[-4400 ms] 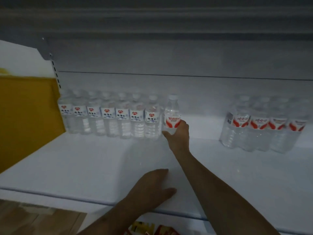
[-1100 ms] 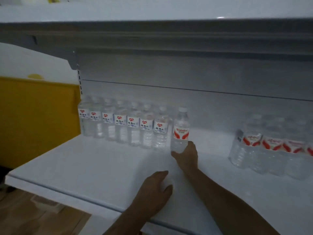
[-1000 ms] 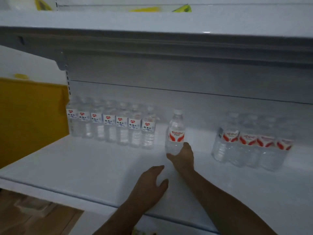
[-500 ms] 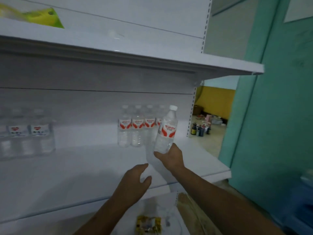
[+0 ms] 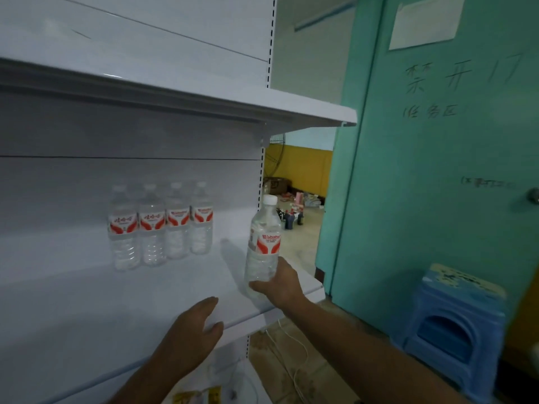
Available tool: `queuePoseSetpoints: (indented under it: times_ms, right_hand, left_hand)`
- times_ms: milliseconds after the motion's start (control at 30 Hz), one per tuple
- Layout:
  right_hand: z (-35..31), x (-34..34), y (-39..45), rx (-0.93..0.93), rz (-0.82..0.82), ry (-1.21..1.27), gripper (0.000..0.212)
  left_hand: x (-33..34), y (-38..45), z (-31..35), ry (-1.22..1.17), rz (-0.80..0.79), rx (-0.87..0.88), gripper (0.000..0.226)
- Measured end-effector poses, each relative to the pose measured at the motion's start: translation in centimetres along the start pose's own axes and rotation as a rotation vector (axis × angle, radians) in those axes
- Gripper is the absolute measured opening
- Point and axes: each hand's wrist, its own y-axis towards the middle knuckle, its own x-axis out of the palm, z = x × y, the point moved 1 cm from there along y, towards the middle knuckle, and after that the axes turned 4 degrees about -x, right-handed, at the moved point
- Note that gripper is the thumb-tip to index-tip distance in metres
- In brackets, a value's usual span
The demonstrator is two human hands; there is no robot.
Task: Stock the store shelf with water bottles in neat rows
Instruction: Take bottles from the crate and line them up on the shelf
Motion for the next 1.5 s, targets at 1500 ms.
queuePoseSetpoints:
  times_ms: [1500]
  right_hand:
    - [-1.9,5.8,6.5,0.060,-0.105,0.138,0.066]
  left_hand:
    - [0.6,4.7,-5.5,0.087,0.129,0.082,0.051]
